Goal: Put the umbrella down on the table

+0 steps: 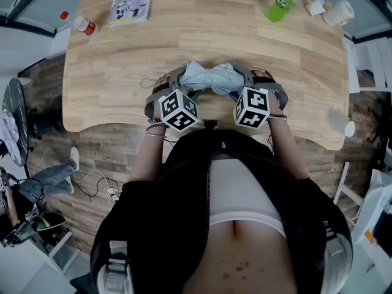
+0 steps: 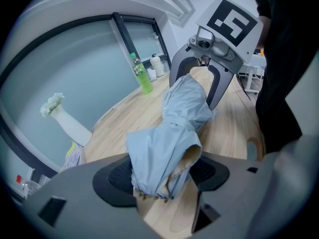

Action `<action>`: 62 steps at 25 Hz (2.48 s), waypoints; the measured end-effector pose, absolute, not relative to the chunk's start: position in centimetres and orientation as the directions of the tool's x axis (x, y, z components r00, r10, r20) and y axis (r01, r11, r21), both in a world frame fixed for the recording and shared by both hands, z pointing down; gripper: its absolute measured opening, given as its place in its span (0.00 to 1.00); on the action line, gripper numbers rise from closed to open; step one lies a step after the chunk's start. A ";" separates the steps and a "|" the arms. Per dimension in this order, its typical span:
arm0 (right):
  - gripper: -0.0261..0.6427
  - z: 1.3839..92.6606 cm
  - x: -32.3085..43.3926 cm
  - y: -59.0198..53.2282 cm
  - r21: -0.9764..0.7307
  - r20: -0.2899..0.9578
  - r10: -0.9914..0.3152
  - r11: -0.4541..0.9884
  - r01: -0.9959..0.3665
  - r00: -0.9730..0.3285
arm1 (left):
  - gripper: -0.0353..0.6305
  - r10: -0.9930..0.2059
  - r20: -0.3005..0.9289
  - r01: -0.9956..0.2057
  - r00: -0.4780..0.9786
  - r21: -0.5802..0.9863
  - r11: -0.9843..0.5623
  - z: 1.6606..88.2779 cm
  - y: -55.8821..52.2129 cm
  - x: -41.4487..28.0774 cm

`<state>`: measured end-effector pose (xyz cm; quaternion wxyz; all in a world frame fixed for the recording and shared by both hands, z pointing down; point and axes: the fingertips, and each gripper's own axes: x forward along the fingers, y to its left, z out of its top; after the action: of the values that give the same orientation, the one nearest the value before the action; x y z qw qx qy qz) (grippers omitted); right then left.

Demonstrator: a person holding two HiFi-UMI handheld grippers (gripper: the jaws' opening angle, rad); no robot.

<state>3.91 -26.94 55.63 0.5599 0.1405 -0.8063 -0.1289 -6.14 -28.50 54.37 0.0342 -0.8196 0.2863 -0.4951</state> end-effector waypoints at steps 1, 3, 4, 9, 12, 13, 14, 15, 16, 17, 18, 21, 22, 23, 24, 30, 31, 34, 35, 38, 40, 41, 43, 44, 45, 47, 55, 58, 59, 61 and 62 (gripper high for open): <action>0.58 55.7 3.9 -26.9 0.365 0.867 -0.371 0.927 -0.082 -0.332 | 0.53 -0.503 0.792 -0.436 0.345 -0.339 -0.833 54.4 -28.5 -6.2; 0.58 55.8 3.7 -26.9 0.364 0.869 -0.369 0.928 -0.080 -0.330 | 0.53 -0.503 0.793 -0.438 0.344 -0.338 -0.833 54.6 -28.5 -6.3; 0.58 55.9 3.7 -26.9 0.364 0.869 -0.368 0.928 -0.078 -0.330 | 0.53 -0.502 0.794 -0.438 0.343 -0.338 -0.833 54.7 -28.4 -6.4; 0.58 56.1 3.7 -26.8 0.362 0.869 -0.366 0.929 -0.079 -0.332 | 0.53 -0.500 0.798 -0.436 0.338 -0.338 -0.834 55.0 -28.4 -6.4; 0.58 56.2 3.6 -26.8 0.359 0.870 -0.364 0.930 -0.080 -0.333 | 0.53 -0.500 0.799 -0.438 0.333 -0.339 -0.833 55.2 -28.3 -6.6; 0.58 56.3 3.6 -26.7 0.360 0.870 -0.364 0.930 -0.078 -0.333 | 0.53 -0.500 0.800 -0.440 0.332 -0.338 -0.832 55.3 -28.3 -6.6; 0.58 56.3 3.6 -26.8 0.361 0.870 -0.365 0.929 -0.077 -0.332 | 0.53 -0.500 0.800 -0.442 0.331 -0.337 -0.831 55.4 -28.3 -6.6; 0.58 56.4 3.6 -26.8 0.362 0.870 -0.366 0.929 -0.077 -0.330 | 0.53 -0.501 0.800 -0.443 0.330 -0.337 -0.831 55.5 -28.3 -6.6; 0.58 56.4 3.5 -26.8 0.362 0.870 -0.366 0.929 -0.078 -0.330 | 0.53 -0.501 0.801 -0.443 0.328 -0.338 -0.830 55.5 -28.3 -6.6; 0.58 56.5 3.5 -26.8 0.362 0.870 -0.367 0.929 -0.079 -0.330 | 0.53 -0.502 0.801 -0.443 0.326 -0.340 -0.830 55.6 -28.3 -6.7; 0.58 56.5 3.5 -26.7 0.362 0.870 -0.367 0.929 -0.080 -0.330 | 0.53 -0.504 0.801 -0.443 0.324 -0.342 -0.829 55.7 -28.2 -6.7; 0.58 56.7 3.4 -26.7 0.365 0.869 -0.370 0.928 -0.080 -0.329 | 0.53 -0.506 0.802 -0.445 0.317 -0.345 -0.826 55.9 -28.2 -6.8; 0.58 56.7 3.4 -26.7 0.366 0.868 -0.371 0.927 -0.079 -0.329 | 0.53 -0.506 0.803 -0.446 0.316 -0.345 -0.826 56.0 -28.2 -6.8; 0.58 56.8 3.4 -26.7 0.366 0.868 -0.371 0.927 -0.079 -0.330 | 0.53 -0.506 0.803 -0.447 0.315 -0.345 -0.825 56.0 -28.2 -6.8; 0.58 56.8 3.4 -26.7 0.366 0.868 -0.371 0.927 -0.080 -0.330 | 0.53 -0.506 0.803 -0.447 0.314 -0.345 -0.825 56.1 -28.2 -6.8; 0.58 56.9 3.4 -26.8 0.372 0.865 -0.377 0.925 -0.082 -0.330 | 0.53 -0.492 0.810 -0.452 0.319 -0.326 -0.830 56.5 -28.1 -6.8; 0.58 57.0 3.4 -26.7 0.371 0.866 -0.377 0.925 -0.082 -0.329 | 0.53 -0.488 0.813 -0.452 0.319 -0.322 -0.832 56.6 -28.1 -6.8; 0.58 56.9 3.4 -26.7 0.370 0.865 -0.376 0.925 -0.083 -0.331 | 0.54 -0.485 0.815 -0.452 0.318 -0.319 -0.833 56.6 -28.0 -6.9; 0.58 56.9 3.4 -26.6 0.370 0.865 -0.376 0.925 -0.083 -0.333 | 0.54 -0.485 0.815 -0.451 0.318 -0.320 -0.833 56.6 -28.0 -6.9; 0.58 56.8 3.4 -26.6 0.364 0.863 -0.371 0.927 -0.087 -0.342 | 0.54 -0.484 0.815 -0.451 0.318 -0.318 -0.834 56.6 -27.9 -6.9; 0.58 56.6 3.4 -26.6 0.354 0.863 -0.363 0.931 -0.093 -0.351 | 0.55 -0.481 0.817 -0.450 0.317 -0.317 -0.835 56.5 -27.9 -7.0; 0.58 56.5 3.4 -26.6 0.350 0.862 -0.361 0.932 -0.096 -0.356 | 0.55 -0.481 0.817 -0.449 0.317 -0.317 -0.835 56.4 -27.9 -7.0; 0.58 56.2 3.4 -26.6 0.344 0.860 -0.357 0.933 -0.104 -0.363 | 0.55 -0.484 0.816 -0.447 0.317 -0.321 -0.835 56.2 -27.9 -7.1; 0.58 56.0 3.5 -26.6 0.342 0.860 -0.357 0.934 -0.107 -0.366 | 0.55 -0.487 0.814 -0.448 0.317 -0.323 -0.833 56.0 -27.9 -7.2; 0.58 55.8 3.5 -26.6 0.341 0.859 -0.357 0.934 -0.111 -0.368 | 0.56 -0.489 0.813 -0.449 0.317 -0.326 -0.832 55.9 -27.8 -7.2; 0.58 55.3 3.6 -26.7 0.342 0.856 -0.361 0.932 -0.118 -0.371 | 0.56 -0.494 0.811 -0.449 0.315 -0.331 -0.830 55.6 -27.8 -7.2; 0.58 53.8 4.0 -26.7 0.342 0.837 -0.375 0.927 -0.153 -0.399 | 0.55 -0.529 0.786 -0.476 0.320 -0.350 -0.807 54.4 -27.2 -8.1; 0.58 53.0 4.1 -26.8 0.347 0.818 -0.393 0.920 -0.184 -0.421 | 0.56 -0.535 0.784 -0.476 0.314 -0.358 -0.803 54.0 -27.1 -8.5; 0.58 52.6 4.1 -26.9 0.347 0.808 -0.400 0.916 -0.200 -0.432 | 0.55 -0.536 0.784 -0.473 0.313 -0.361 -0.804 53.9 -27.0 -8.6; 0.58 51.7 4.1 -27.2 0.347 0.791 -0.414 0.910 -0.226 -0.451 | 0.55 -0.539 0.782 -0.474 0.314 -0.363 -0.802 53.7 -26.8 -8.7; 0.58 51.4 4.1 -27.3 0.349 0.785 -0.419 0.907 -0.234 -0.457 | 0.55 -0.542 0.779 -0.479 0.316 -0.362 -0.800 53.6 -26.7 -8.7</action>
<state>4.13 -27.27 51.41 0.4844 0.1926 -0.8480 -0.0958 -8.70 -26.75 53.58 0.0318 -0.8106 0.3149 -0.4927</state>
